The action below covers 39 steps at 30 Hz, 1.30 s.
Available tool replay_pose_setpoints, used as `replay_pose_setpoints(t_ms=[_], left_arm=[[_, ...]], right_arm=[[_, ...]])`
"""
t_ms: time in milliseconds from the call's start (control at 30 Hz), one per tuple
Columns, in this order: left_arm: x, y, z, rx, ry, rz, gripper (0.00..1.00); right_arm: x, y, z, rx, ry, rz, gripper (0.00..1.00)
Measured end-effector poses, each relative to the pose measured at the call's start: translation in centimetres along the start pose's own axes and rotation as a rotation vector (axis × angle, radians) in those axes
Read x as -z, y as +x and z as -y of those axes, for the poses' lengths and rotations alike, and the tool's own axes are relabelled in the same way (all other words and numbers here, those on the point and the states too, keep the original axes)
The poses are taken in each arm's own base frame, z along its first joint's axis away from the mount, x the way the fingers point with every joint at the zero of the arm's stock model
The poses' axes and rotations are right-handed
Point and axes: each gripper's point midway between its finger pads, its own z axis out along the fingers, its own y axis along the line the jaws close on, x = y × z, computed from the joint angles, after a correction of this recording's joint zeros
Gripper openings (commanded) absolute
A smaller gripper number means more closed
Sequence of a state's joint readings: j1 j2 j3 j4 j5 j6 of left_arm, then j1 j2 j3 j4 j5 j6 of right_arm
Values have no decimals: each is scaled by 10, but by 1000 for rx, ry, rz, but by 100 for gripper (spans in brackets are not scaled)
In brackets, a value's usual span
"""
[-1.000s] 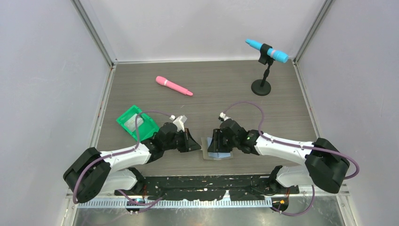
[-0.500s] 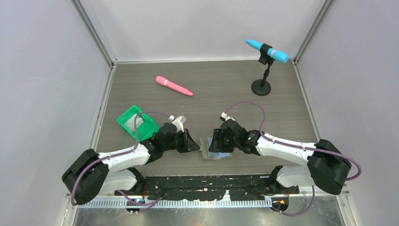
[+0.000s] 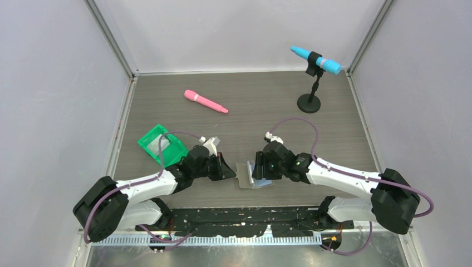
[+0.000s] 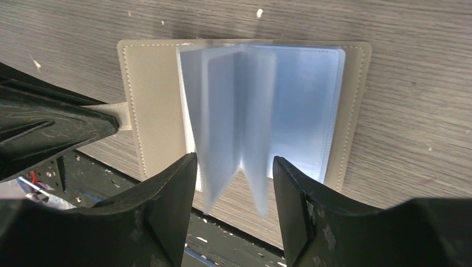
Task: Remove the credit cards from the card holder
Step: Remove the credit card from the card holder.
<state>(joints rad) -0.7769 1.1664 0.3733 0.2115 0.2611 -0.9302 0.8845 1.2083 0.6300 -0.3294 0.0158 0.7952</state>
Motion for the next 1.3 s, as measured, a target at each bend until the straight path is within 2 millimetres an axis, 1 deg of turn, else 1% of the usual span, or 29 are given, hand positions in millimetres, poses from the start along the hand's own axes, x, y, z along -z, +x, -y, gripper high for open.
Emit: replay_pose_setpoints(t_ms=[200, 333, 533, 700, 800, 867, 900, 967, 1000, 1033, 1067, 1133, 1200, 1300], left_arm=[[0, 0, 0, -3, 1, 1, 0], [1, -1, 1, -7, 4, 4, 0], [1, -1, 0, -21, 3, 3, 0], [1, 0, -3, -29, -10, 3, 0], [1, 1, -6, -37, -23, 1, 0], [0, 1, -8, -42, -29, -2, 4], [-1, 2, -10, -42, -33, -5, 9], [-2, 4, -13, -42, -44, -14, 22], [-2, 5, -15, -44, -51, -18, 28], [-1, 6, -16, -44, -59, -22, 32], [-1, 7, -18, -42, -66, -24, 34], [1, 6, -19, -45, -81, -28, 37], [4, 3, -16, -51, -84, -25, 37], [11, -8, 0, -65, -64, 2, 36]], right_arm=[[1, 2, 13, 20, 61, -4, 64], [3, 0, 17, 36, 86, 2, 67], [9, -7, 16, 57, 108, 12, 68], [17, -21, 9, 79, 112, 39, 66], [21, -25, 5, 89, 98, 52, 66], [21, -25, 3, 96, 85, 49, 66], [20, -24, 0, 100, 73, 44, 66], [17, -24, -4, 105, 51, 39, 64], [16, -24, -6, 106, 44, 37, 60], [14, -25, -7, 107, 40, 38, 58], [12, -25, -8, 108, 39, 36, 54], [9, -25, -8, 110, 40, 35, 49], [8, -26, -7, 108, 44, 36, 44], [7, -30, -3, 97, 50, 45, 35]])
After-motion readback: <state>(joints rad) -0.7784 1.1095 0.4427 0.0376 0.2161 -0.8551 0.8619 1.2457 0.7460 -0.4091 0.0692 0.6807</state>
